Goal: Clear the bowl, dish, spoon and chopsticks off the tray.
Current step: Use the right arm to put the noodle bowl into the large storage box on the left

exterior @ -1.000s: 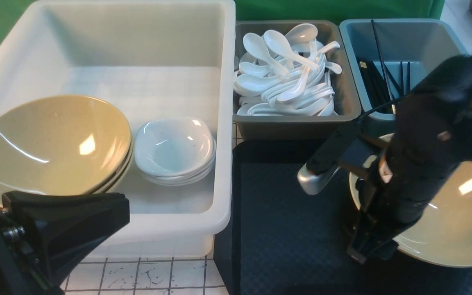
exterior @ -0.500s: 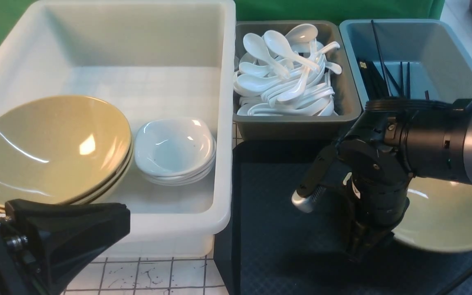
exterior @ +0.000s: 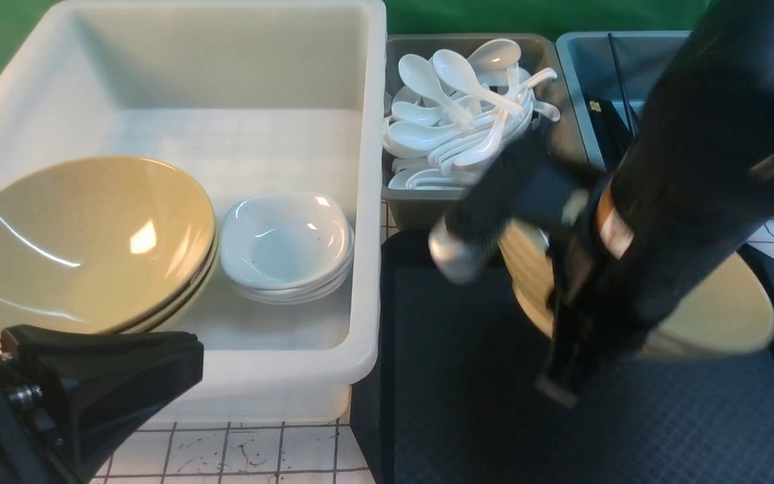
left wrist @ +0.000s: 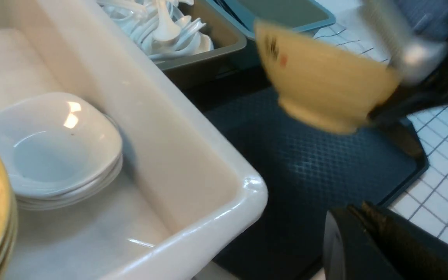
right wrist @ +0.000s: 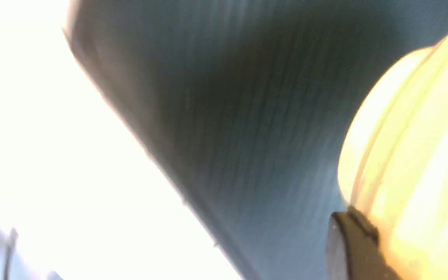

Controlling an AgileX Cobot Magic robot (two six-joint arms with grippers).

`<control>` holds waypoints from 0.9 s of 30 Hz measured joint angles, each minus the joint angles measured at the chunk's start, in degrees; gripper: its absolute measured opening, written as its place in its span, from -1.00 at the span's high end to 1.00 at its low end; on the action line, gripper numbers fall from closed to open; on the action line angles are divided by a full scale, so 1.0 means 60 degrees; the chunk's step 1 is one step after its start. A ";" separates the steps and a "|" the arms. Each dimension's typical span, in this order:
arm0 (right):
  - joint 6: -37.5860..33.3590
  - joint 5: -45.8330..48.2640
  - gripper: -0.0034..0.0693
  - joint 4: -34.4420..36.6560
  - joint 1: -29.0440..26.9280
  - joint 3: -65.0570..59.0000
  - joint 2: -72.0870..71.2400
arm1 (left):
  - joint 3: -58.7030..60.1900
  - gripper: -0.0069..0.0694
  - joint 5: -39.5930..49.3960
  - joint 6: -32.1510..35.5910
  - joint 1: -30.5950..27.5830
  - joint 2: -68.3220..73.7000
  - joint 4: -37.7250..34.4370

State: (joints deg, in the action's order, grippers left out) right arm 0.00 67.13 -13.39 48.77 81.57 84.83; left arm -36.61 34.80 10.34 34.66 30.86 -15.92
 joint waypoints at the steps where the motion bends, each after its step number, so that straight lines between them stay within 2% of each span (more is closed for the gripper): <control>1: 0.0000 0.0000 0.76 -0.0052 0.0216 0.0514 -0.0124 | -0.0134 0.82 0.0211 -0.0355 0.0000 0.0000 0.0419; 2: 0.0000 0.0000 0.76 -0.0061 0.0249 0.0600 -0.0135 | -0.0160 0.82 0.0282 -0.0419 0.0000 0.0000 0.0490; 3: -0.0323 0.0000 0.76 -0.0095 0.0504 0.1335 -0.0105 | -0.0419 0.82 0.0584 -0.0931 0.0000 0.0000 0.1051; 7: -0.2059 -0.0034 0.76 -0.0078 0.1022 0.3022 0.0462 | -0.1063 0.82 0.1401 -0.2706 0.0000 0.0000 0.2903; 12: -0.5751 -0.1319 0.76 0.0666 0.1389 0.5490 0.2449 | -0.1810 0.82 0.2852 -0.5901 0.0000 -0.0156 0.5653; 15: -0.7207 -0.2112 0.76 0.1339 0.1407 0.6578 0.3707 | -0.1877 0.82 0.3473 -0.7182 0.0000 -0.0582 0.6600; 20: -0.8625 -0.3005 0.76 0.1688 0.1429 0.7918 0.5653 | -0.1908 0.82 0.4007 -0.8166 0.0000 -0.1683 0.7246; 27: -0.8970 -0.3840 0.76 0.1696 0.1429 0.8789 0.7798 | -0.1922 0.82 0.4614 -0.8325 0.0000 -0.2780 0.7447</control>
State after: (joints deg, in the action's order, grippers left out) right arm -53.82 44.10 -3.22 57.34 134.31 131.61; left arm -48.14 62.49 -39.62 34.66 14.18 28.76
